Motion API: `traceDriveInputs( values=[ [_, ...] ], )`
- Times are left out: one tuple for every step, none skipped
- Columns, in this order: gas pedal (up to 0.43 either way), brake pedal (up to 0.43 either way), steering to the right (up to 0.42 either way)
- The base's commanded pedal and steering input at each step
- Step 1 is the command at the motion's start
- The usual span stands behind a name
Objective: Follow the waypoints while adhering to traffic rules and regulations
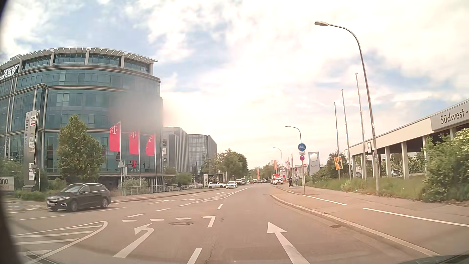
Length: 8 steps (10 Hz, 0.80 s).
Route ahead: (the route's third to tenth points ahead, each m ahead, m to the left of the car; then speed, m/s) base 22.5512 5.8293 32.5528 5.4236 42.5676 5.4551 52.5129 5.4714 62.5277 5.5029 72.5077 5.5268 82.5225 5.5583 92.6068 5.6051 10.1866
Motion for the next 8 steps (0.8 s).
traceDriveInputs(
  values=[
    [0.087, 0.000, -0.048],
    [0.079, 0.000, -0.048],
    [0.079, 0.000, -0.047],
    [0.067, 0.000, -0.046],
    [0.067, 0.000, -0.044],
    [0.067, 0.000, -0.034],
    [0.067, 0.000, -0.025],
    [0.067, 0.000, -0.018]
  ],
)
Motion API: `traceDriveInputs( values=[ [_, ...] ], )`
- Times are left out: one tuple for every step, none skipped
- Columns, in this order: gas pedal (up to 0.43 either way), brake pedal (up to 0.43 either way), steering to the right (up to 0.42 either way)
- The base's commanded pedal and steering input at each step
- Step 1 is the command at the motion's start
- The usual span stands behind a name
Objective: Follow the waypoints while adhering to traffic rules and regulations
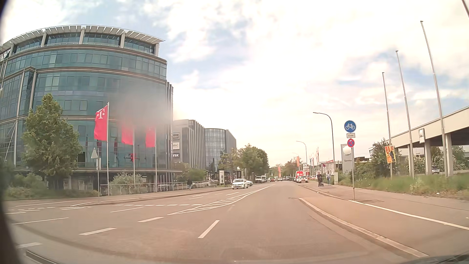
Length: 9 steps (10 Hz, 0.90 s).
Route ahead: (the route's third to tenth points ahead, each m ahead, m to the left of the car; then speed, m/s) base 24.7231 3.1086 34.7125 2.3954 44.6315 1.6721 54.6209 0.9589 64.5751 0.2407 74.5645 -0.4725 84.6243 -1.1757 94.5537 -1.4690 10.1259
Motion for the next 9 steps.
traceDriveInputs(
  values=[
    [0.059, 0.000, -0.014],
    [0.059, 0.000, -0.014],
    [0.059, 0.000, -0.012],
    [0.059, 0.000, -0.003],
    [0.059, 0.000, 0.004],
    [0.059, 0.000, 0.004],
    [0.059, 0.000, 0.007],
    [0.059, 0.000, 0.018],
    [0.047, 0.000, 0.025]
  ],
)
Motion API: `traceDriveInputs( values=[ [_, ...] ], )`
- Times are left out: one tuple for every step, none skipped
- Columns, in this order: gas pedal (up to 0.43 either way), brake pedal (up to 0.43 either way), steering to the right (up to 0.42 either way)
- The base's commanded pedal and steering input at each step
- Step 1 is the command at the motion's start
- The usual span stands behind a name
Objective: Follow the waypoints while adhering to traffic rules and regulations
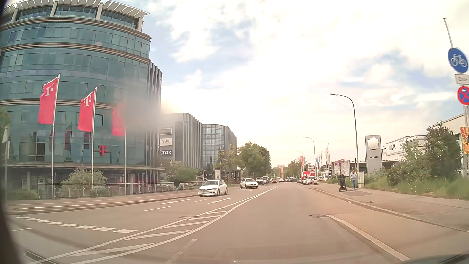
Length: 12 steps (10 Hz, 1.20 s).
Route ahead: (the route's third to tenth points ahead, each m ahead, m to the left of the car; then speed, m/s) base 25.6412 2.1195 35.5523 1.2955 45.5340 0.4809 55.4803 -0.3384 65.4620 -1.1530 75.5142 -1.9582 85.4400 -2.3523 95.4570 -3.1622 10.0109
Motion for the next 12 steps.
traceDriveInputs(
  values=[
    [0.047, 0.000, 0.026],
    [0.047, 0.000, 0.026],
    [0.047, 0.000, 0.024],
    [0.047, 0.000, 0.021],
    [0.047, 0.000, 0.020],
    [0.047, 0.000, 0.020],
    [0.047, 0.000, 0.020],
    [0.047, 0.000, 0.020],
    [0.047, 0.000, 0.020],
    [0.047, 0.000, 0.020],
    [0.047, 0.000, 0.020],
    [0.059, 0.000, 0.019]
  ],
)
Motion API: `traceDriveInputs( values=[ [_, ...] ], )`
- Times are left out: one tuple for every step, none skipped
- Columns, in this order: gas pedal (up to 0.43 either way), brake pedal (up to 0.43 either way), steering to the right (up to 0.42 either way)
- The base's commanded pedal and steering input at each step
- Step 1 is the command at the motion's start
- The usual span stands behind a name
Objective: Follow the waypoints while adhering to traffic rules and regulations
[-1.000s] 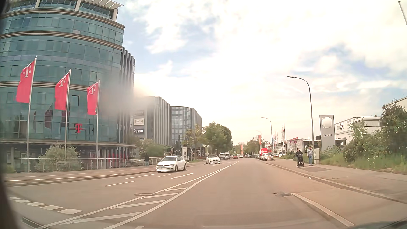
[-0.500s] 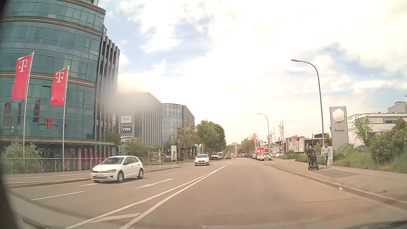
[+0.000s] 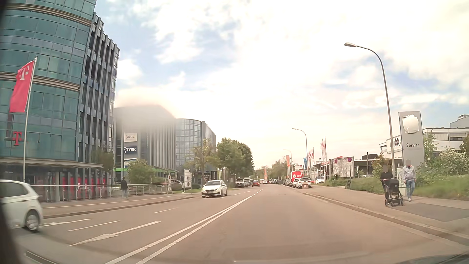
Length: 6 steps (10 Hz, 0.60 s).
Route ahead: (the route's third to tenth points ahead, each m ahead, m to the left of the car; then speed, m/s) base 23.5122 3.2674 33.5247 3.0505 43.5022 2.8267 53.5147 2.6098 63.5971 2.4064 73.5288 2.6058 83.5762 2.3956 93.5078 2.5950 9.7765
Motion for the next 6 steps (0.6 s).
traceDriveInputs(
  values=[
    [0.059, 0.000, 0.016],
    [0.059, 0.000, 0.011],
    [0.067, 0.000, 0.008],
    [0.067, 0.000, 0.008],
    [0.067, 0.000, 0.008],
    [0.067, 0.000, 0.008]
  ],
)
